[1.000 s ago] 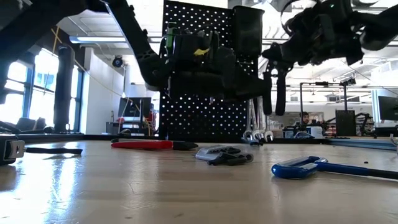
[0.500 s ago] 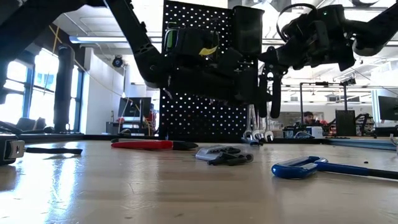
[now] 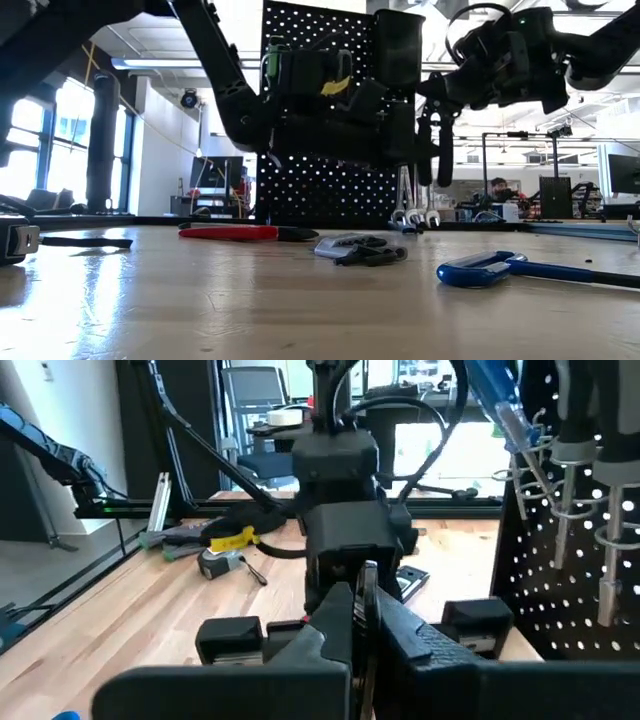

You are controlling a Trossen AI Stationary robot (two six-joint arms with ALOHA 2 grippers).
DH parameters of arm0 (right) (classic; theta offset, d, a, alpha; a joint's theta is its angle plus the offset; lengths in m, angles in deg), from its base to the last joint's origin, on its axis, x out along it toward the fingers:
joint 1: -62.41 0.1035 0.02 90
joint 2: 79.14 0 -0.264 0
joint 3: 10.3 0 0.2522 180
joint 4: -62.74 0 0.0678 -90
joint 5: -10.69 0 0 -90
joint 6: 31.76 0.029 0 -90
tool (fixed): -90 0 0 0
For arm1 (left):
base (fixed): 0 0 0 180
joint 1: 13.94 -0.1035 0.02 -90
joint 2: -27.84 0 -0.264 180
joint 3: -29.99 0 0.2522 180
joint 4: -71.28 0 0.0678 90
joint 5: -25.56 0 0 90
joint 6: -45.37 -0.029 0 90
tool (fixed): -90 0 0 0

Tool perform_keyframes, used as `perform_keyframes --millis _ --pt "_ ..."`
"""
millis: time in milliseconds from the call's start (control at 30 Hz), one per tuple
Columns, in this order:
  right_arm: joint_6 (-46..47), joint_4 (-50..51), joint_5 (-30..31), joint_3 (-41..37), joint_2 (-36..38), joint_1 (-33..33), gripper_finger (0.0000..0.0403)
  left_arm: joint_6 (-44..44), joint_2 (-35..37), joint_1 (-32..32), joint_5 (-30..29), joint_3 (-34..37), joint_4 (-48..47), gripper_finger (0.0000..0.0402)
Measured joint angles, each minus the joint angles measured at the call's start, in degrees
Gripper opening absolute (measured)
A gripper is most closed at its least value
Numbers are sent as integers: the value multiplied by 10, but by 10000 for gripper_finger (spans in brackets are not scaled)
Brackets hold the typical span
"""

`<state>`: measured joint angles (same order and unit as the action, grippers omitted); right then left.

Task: Hang tools onto peg board
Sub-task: Hang the black wire stripper onto the pegboard

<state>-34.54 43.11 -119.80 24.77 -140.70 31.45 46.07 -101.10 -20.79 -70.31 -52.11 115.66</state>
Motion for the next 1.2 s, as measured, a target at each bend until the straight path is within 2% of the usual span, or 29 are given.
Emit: perform_keyframes --millis 300,400,567,600,700,900,1067,1200 --pt "-2 6 -60 33 -54 -3 0 -13 -7 -9 63 0 15 161" --pt "-2 6 -69 39 -64 -10 0 -21 -7 -9 67 0 12 123" --pt "-5 23 -82 39 -62 -26 0 -31 -7 -9 80 0 1 28" --pt "-7 24 -83 39 -61 -29 1 -28 -7 -10 88 0 1 22" --pt "-5 39 -84 39 -60 -36 5 -28 -7 -10 89 0 -3 23" --pt "16 46 -84 39 -49 -51 25 -35 -7 -9 51 0 6 22" --pt "16 75 -42 39 -24 -56 74 -34 -7 -13 6 2 14 21" --pt "4 101 -7 39 2 -61 120 -29 -7 -26 4 2 17 21"
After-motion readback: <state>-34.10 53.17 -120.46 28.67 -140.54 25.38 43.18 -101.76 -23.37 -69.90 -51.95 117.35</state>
